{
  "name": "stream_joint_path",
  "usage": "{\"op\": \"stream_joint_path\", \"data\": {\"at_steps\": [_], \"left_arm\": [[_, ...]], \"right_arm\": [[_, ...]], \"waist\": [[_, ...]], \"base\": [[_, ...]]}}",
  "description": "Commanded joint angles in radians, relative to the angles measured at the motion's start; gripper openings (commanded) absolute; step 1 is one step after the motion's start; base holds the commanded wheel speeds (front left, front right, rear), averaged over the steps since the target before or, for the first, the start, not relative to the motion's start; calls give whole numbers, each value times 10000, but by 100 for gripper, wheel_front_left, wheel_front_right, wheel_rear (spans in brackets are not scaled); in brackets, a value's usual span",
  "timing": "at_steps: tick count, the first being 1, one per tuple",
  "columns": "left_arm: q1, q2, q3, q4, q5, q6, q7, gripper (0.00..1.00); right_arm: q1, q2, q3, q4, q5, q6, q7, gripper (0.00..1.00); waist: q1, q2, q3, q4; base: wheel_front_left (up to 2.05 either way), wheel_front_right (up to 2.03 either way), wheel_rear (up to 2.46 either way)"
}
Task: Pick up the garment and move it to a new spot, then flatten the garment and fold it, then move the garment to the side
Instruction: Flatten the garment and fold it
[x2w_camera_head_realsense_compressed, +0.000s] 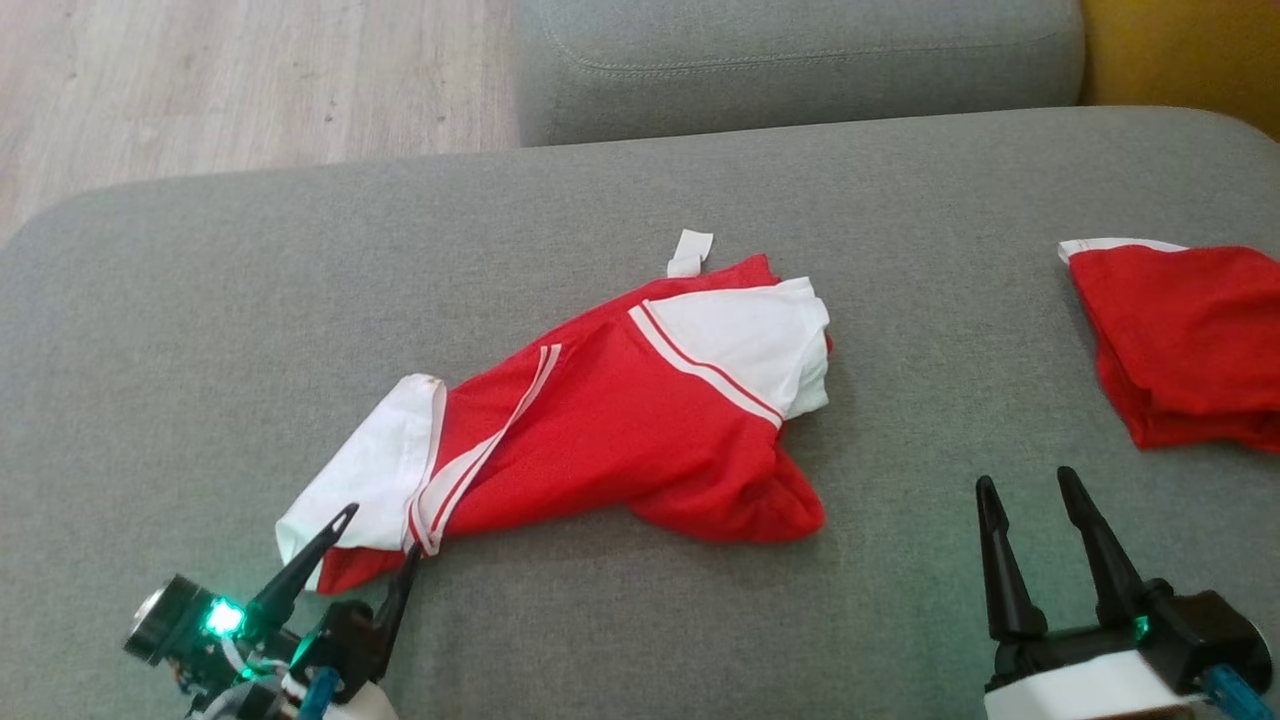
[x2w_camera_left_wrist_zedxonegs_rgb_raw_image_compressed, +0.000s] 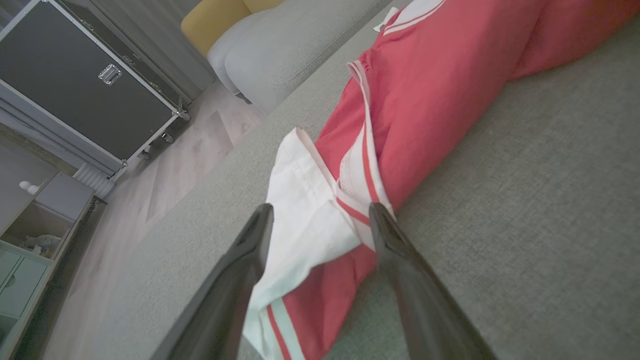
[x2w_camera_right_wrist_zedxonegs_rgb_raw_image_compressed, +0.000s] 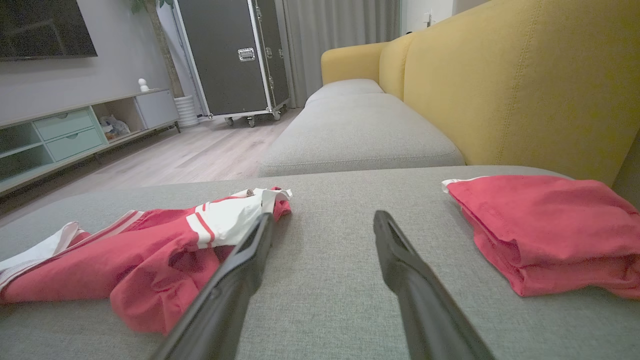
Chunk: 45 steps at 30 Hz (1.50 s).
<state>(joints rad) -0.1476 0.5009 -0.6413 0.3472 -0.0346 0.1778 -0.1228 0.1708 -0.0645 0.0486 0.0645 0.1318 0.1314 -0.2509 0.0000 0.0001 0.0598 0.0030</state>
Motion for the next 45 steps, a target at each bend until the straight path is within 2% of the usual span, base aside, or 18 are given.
{"op": "stream_joint_path", "data": {"at_steps": [1,17,31,32,34,35,37,38,39,45], "left_arm": [[-265,432,420,-310,-93,121,120,100],[-119,659,499,-708,-375,278,686,100],[-217,528,464,-178,-871,83,864,100],[-234,524,460,-143,-894,68,859,92],[-291,534,449,-89,-875,88,793,54],[-342,543,439,-83,-835,111,705,40],[-434,528,417,-61,-798,127,560,28],[-485,522,397,-61,-778,117,467,18],[-540,520,381,-64,-753,115,376,0],[-852,481,633,-276,-879,316,-300,0]], "right_arm": [[-178,-209,212,-265,13,-7,-109,100],[-266,-231,193,-308,3,-7,-109,100],[-362,-315,168,-343,-45,-7,-109,100],[-367,-318,160,-351,-45,-7,-109,100],[-381,-324,155,-362,-48,-7,-109,100],[-390,-328,154,-364,-50,-7,-109,100],[-407,-335,150,-361,-51,-7,-109,100],[-414,-338,148,-357,-50,-7,-109,100],[-418,-343,150,-350,-48,-7,-109,100],[-393,-351,120,-325,-55,-7,-109,100]], "waist": [[0,-1,-14,-31],[0,-1,101,-60],[0,-1,202,-108],[0,-1,212,-107],[0,-1,231,-107],[0,-1,242,-104],[0,-1,256,-96],[0,-1,258,-92],[0,-1,251,-93],[0,-1,188,-36]], "base": [[0,0,0],[0,0,0],[0,0,0],[0,0,0],[0,0,0],[0,0,0],[0,0,0],[0,0,0],[0,0,0],[0,0,0]]}}
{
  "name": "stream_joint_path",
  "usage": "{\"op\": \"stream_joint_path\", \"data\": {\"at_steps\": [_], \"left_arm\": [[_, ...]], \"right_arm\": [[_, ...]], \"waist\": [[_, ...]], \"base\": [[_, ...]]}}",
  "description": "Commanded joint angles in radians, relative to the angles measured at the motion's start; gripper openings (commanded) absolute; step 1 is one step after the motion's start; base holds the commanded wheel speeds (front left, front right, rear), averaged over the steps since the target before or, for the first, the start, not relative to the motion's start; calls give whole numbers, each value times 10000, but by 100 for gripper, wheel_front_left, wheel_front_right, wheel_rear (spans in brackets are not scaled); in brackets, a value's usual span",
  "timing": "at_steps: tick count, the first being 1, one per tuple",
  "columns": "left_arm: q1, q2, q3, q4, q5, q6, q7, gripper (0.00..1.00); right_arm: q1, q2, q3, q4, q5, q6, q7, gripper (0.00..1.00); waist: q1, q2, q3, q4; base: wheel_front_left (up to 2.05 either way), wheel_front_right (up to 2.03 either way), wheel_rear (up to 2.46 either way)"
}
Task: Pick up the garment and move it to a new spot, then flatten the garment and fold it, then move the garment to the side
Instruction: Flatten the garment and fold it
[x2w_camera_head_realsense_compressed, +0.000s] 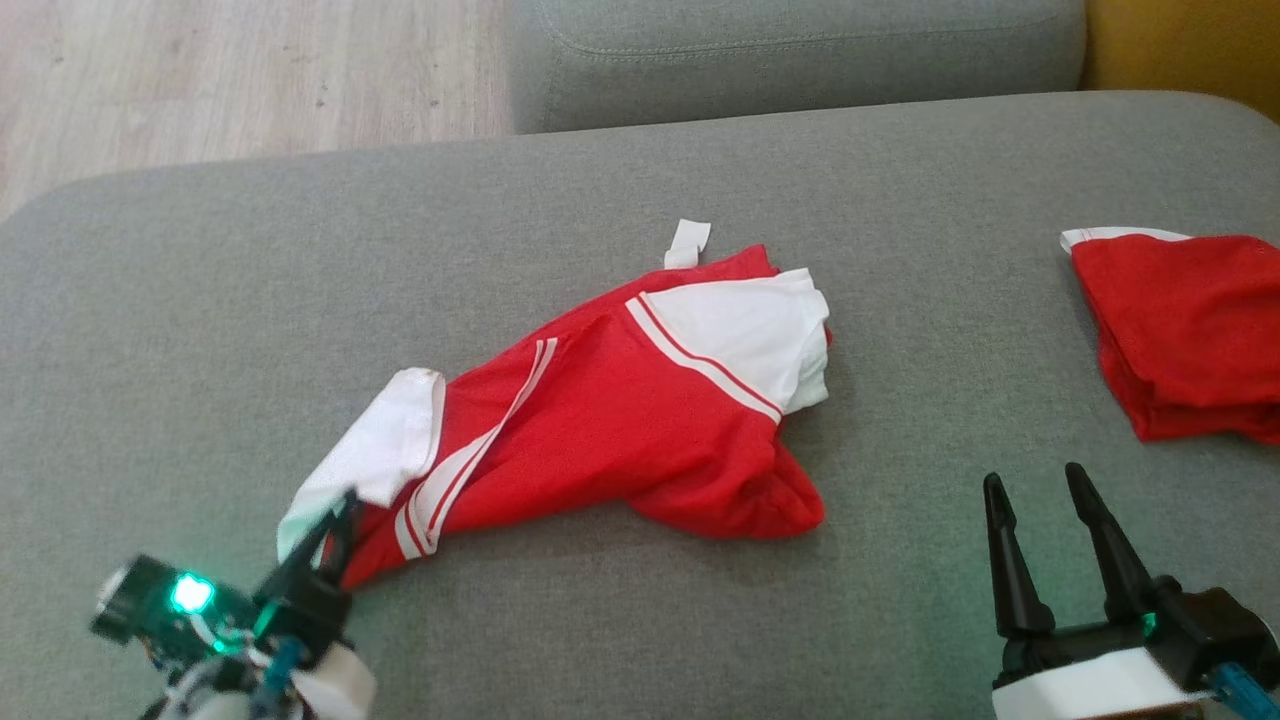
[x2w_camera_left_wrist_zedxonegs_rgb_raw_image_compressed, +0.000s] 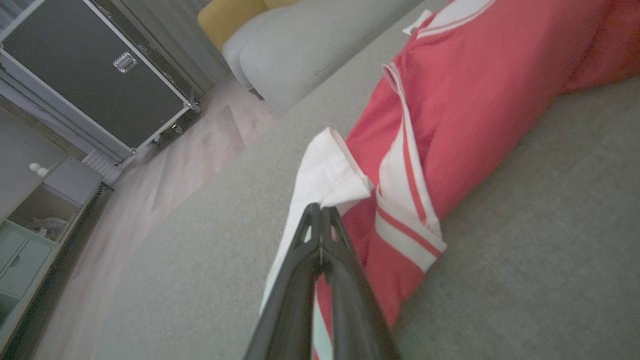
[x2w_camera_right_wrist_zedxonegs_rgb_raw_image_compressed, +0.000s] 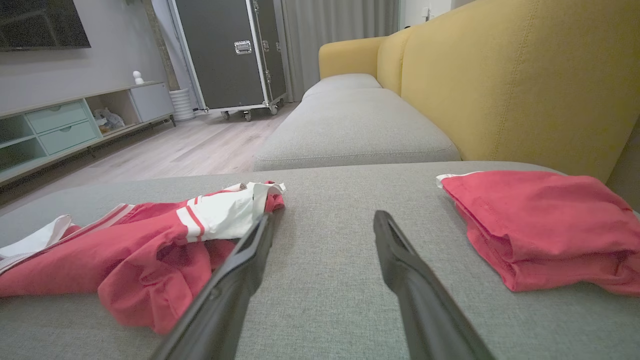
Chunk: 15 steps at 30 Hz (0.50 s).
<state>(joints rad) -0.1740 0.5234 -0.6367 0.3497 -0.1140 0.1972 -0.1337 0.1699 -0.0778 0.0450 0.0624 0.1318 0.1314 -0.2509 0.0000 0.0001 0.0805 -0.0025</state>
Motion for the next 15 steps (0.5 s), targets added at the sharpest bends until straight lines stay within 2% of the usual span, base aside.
{"op": "stream_joint_path", "data": {"at_steps": [1,5,10,15], "left_arm": [[-614,224,764,-396,-265,181,-368,0],[-765,232,1548,-757,-1097,168,-881,0],[-1178,484,2085,-725,-1653,-223,-1070,0],[-2097,557,2418,-521,-1879,-565,-1180,0]], "right_arm": [[-371,-214,152,-310,-58,-7,-109,100],[-353,-205,178,-353,-56,-7,-109,100],[-709,-350,330,-286,17,-7,-109,100],[-2082,-890,770,414,222,-7,-109,100]], "waist": [[0,-1,-30,39],[0,-1,-28,244],[0,-1,199,504],[0,-1,803,830]], "base": [[0,0,0],[0,0,0],[0,0,0],[0,0,0]]}}
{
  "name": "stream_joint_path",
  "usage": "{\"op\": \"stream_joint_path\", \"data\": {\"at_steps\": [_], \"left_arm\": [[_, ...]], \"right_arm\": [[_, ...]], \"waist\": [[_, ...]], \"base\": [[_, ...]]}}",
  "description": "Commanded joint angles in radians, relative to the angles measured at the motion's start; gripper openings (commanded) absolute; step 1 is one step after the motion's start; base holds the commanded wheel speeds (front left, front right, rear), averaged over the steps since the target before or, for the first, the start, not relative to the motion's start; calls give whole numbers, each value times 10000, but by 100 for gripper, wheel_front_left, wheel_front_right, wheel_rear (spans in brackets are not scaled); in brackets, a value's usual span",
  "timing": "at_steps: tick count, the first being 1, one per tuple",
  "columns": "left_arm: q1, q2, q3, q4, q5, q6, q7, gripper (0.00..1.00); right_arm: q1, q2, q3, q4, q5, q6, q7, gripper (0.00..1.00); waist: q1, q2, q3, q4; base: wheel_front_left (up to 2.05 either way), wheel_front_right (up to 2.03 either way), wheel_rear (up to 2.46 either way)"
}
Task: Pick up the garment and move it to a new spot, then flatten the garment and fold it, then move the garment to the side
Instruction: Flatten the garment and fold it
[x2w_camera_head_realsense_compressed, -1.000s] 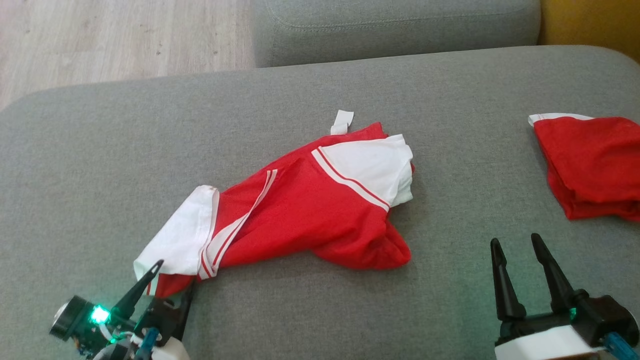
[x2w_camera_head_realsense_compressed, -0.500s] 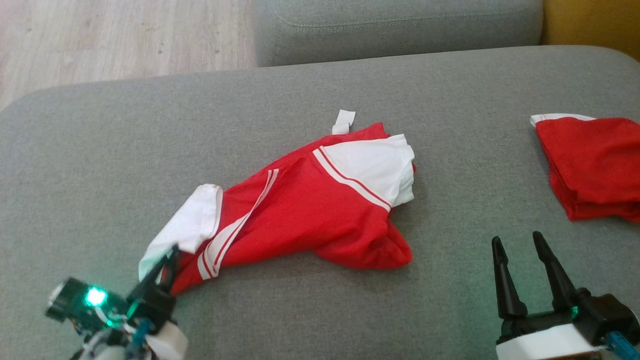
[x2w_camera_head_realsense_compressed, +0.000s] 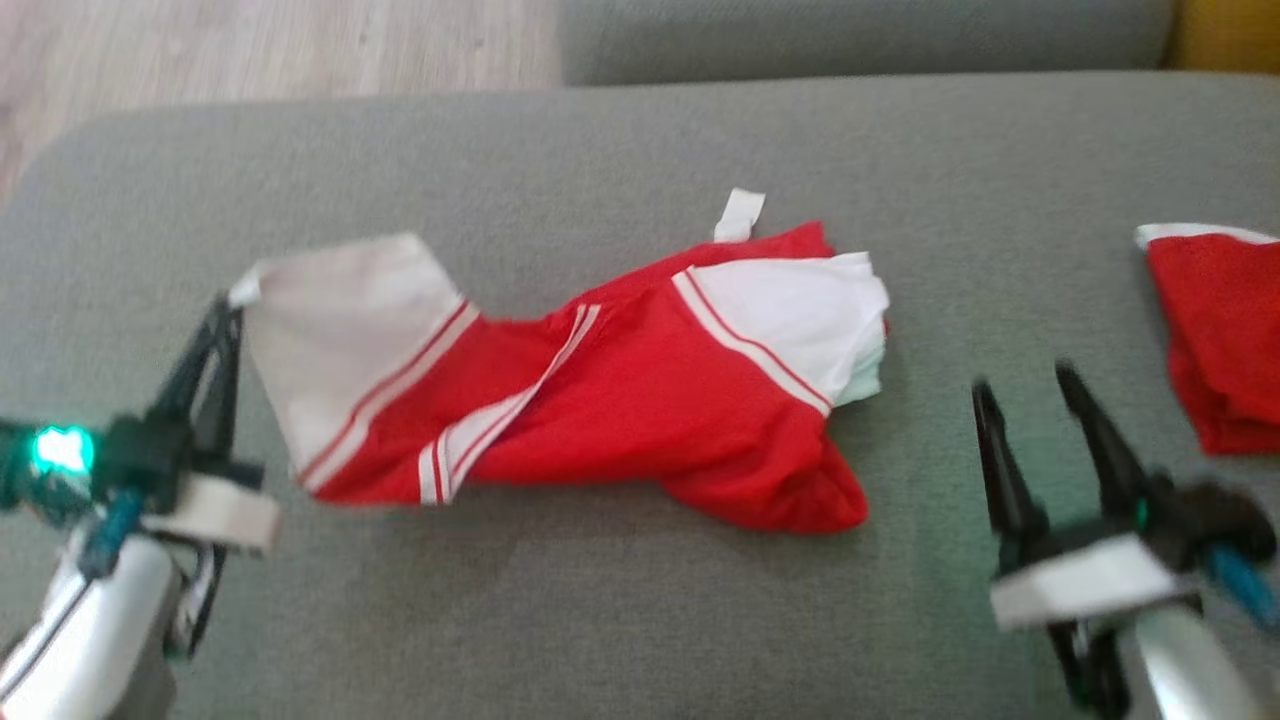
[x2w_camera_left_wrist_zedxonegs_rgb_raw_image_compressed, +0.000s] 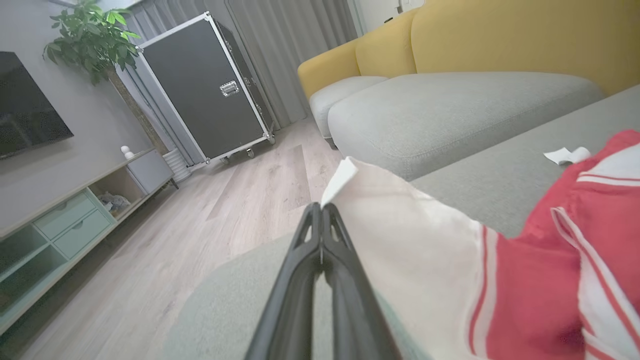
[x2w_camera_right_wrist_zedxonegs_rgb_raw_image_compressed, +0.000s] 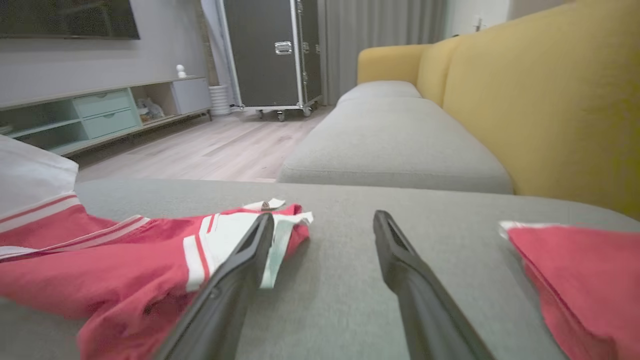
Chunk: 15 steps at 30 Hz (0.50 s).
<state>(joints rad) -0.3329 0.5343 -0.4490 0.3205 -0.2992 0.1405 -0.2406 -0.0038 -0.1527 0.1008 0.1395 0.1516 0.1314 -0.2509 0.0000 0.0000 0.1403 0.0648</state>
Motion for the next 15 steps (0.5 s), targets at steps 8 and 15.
{"op": "stream_joint_path", "data": {"at_steps": [8,15], "left_arm": [[-2071,89,361,498,231,-440,-186,0],[-3441,-548,5,1258,655,-899,-208,0]], "right_arm": [[-4254,-1696,1761,2496,1054,-7,1613,100],[-6890,-3124,3993,4141,3101,-7,3413,100]], "waist": [[0,0,1084,783],[0,0,1722,1553]], "base": [[0,0,0],[0,0,0]]}}
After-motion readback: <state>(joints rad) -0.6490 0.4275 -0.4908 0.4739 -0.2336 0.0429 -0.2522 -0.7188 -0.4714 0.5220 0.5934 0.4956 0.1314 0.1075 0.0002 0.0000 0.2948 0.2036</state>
